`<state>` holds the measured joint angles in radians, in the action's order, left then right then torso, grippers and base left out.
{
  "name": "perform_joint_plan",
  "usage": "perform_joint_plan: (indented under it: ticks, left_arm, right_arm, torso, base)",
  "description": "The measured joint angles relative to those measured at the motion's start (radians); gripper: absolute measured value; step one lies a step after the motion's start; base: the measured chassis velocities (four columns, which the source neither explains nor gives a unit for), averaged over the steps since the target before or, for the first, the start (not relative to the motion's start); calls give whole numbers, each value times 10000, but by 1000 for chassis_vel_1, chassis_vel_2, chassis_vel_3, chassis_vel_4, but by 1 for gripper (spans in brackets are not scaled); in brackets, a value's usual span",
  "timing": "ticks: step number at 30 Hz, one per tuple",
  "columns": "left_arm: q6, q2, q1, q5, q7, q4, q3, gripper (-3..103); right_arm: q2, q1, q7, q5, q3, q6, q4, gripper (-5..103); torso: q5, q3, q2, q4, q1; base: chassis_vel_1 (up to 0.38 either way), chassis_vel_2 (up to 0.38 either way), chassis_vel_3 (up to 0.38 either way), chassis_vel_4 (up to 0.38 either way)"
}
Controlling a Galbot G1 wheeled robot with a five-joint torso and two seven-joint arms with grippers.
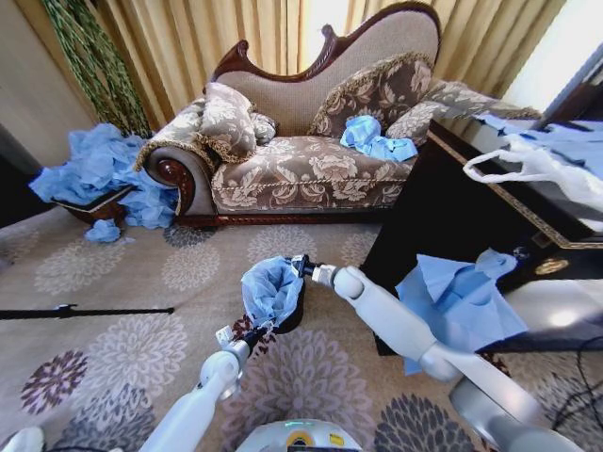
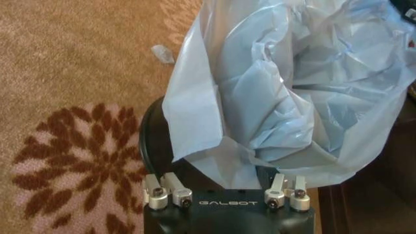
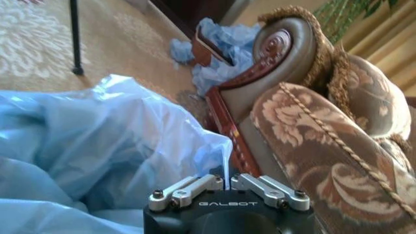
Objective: Place a garbage bag over the trash bin.
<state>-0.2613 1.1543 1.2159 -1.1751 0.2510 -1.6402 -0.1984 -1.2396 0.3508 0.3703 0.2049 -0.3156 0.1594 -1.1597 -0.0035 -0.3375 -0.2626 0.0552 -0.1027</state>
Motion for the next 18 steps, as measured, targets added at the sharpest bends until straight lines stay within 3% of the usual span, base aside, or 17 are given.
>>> perform_joint_plan:
  ticks: [9, 18]
  left_arm:
    - [16, 30, -10, 15, 7, 77, -45, 76]
    - [41, -45, 89, 15, -27, 31, -64, 76]
  right_arm:
    - [-1109, -476, 7, -23, 376, 506, 1895, 0]
    - [-2017, -1191, 481, 482, 507, 417, 3435, 0]
  torso:
    - [-1, 0, 0, 2, 1]
    - [0, 0, 0, 2, 0]
  base:
    - [0, 0, 0, 0]
    - [0, 0, 0, 0]
